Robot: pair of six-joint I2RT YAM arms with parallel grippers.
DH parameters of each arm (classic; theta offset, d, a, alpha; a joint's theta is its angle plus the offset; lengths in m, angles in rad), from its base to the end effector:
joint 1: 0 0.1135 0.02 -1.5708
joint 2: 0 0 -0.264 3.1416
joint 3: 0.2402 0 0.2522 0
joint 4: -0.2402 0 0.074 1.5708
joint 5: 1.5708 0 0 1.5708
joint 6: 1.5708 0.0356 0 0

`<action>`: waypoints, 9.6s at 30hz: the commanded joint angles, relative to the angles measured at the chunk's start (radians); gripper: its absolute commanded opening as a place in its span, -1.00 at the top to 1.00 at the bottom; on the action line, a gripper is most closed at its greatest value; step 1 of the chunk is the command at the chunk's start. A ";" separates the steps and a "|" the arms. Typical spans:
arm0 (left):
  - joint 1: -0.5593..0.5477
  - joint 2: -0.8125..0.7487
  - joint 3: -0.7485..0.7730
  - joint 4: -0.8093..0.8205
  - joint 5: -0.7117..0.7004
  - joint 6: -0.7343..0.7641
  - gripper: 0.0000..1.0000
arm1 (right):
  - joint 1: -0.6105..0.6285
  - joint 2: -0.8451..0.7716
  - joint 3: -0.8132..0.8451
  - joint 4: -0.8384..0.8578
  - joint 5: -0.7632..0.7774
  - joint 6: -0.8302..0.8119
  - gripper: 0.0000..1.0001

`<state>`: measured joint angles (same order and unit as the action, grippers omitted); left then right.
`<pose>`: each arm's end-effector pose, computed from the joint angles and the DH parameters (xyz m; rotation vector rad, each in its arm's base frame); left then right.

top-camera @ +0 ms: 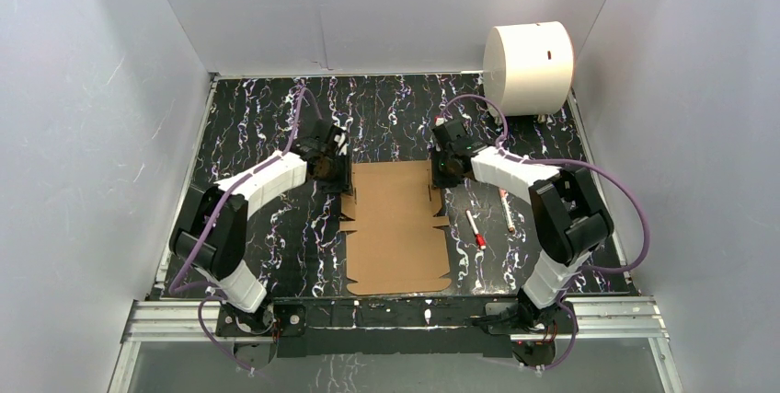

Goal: Fold the paper box

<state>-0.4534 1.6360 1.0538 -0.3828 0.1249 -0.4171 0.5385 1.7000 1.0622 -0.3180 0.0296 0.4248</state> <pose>0.3010 -0.1516 0.2025 0.0980 2.5993 -0.4901 0.3008 0.1785 0.1881 -0.1335 2.5586 0.3433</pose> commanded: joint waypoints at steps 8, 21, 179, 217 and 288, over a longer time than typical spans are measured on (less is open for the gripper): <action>-0.122 0.064 0.159 -0.100 -0.184 0.014 0.44 | 0.083 0.097 0.172 -0.151 0.167 0.042 0.67; -0.163 0.125 0.220 -0.130 -0.265 0.024 0.41 | 0.113 0.109 0.231 -0.182 0.216 0.051 0.52; 0.275 -0.504 -0.820 0.692 0.337 -0.598 -0.26 | -0.235 -0.220 -0.761 1.422 -0.650 0.828 1.00; 0.265 -0.373 -0.788 0.774 0.401 -0.568 -0.07 | -0.212 0.042 -0.686 1.364 -0.738 0.667 0.11; 0.333 -0.530 -0.720 0.710 0.394 -0.523 0.62 | -0.193 -0.010 -0.647 1.584 -0.825 0.824 0.95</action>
<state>-0.1188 1.1427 0.2840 0.3740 0.5304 -0.9913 0.3481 1.7454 0.3908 1.2922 -0.7940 1.3087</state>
